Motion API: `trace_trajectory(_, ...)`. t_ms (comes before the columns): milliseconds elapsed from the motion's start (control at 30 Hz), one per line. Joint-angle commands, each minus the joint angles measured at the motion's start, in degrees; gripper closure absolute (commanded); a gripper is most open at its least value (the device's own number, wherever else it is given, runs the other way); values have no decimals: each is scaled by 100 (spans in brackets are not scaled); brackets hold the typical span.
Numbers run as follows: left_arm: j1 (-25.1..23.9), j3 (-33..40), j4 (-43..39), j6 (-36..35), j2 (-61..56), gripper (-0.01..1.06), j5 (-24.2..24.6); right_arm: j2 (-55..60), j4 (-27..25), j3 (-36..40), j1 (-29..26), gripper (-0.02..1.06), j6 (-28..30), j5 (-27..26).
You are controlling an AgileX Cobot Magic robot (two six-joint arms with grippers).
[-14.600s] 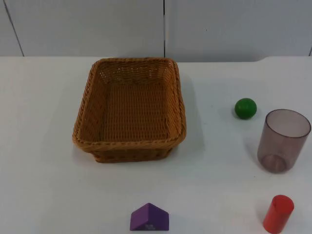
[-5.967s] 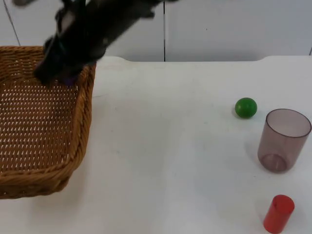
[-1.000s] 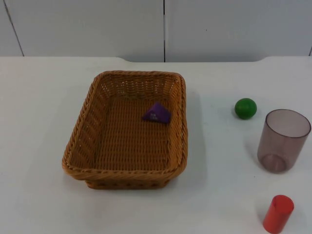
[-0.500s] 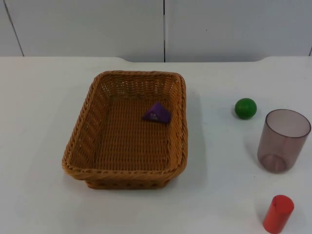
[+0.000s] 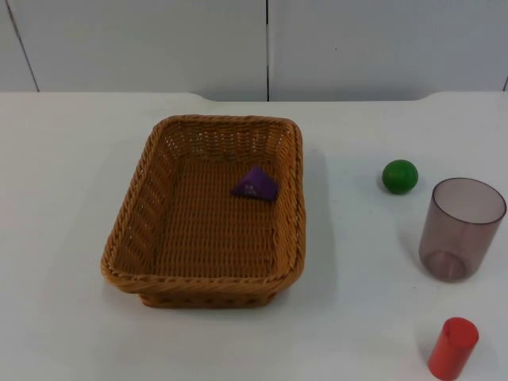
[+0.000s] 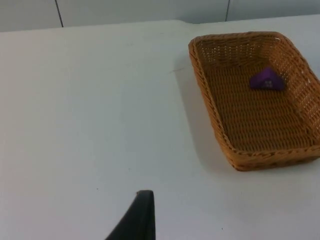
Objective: Pick up the basket with the left hand and place the triangular block into the basket with the right hand.
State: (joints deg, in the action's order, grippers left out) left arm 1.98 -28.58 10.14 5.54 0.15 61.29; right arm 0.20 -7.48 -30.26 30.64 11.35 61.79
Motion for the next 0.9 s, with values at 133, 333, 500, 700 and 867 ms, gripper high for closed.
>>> trace_trajectory(133, -8, 31, -60, 12, -15, 0, 16, -20, 21, 7, -16, 17, -33, 1)
trace_trajectory(333, -8, 31, -60, 12, -15, 0, 16, -20, -18, 7, -16, 17, 19, 1)
trace_trajectory(500, -8, 25, -71, 12, -15, 0, 16, -20, -26, 7, -16, 9, 3, 1)
trace_trajectory(700, -8, 25, -301, -323, -15, 0, 16, -20, -72, 62, -16, -1, -31, 59)
trace_trajectory(867, -8, 25, -301, -323, -15, 0, 16, -20, -64, 62, -16, -1, -39, 59)
